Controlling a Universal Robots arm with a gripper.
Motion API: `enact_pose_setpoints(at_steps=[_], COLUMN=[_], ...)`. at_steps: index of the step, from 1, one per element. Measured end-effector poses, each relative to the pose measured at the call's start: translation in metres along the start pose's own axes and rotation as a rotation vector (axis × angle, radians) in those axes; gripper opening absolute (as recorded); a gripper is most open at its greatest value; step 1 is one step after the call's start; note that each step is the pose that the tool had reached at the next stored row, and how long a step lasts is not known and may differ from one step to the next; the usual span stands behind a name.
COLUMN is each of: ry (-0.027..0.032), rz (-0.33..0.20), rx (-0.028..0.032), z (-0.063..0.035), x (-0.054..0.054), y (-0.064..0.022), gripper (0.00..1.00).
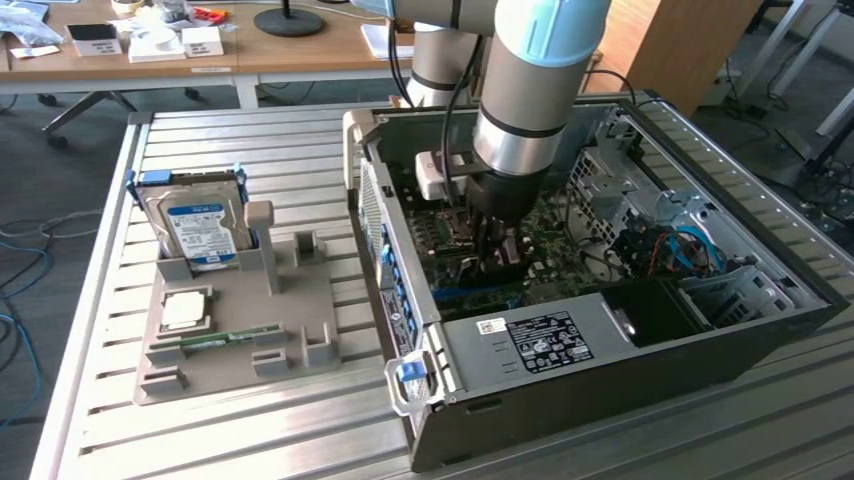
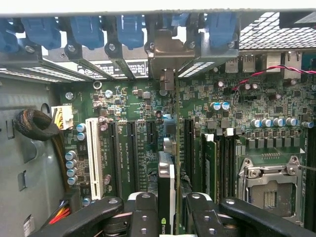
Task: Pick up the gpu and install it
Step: 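Insert the gpu into the slot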
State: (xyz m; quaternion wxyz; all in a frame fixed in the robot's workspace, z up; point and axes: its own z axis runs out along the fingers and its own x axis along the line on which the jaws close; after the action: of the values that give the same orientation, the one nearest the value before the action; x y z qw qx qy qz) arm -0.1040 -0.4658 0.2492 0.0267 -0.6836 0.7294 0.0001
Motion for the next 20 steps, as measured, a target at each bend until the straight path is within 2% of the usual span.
enact_pose_setpoints(at_steps=[20], ry=[-0.0005], rz=[0.000], rx=[-0.0001], z=[0.0016], x=[0.0002], y=[0.0008], gripper=[0.27])
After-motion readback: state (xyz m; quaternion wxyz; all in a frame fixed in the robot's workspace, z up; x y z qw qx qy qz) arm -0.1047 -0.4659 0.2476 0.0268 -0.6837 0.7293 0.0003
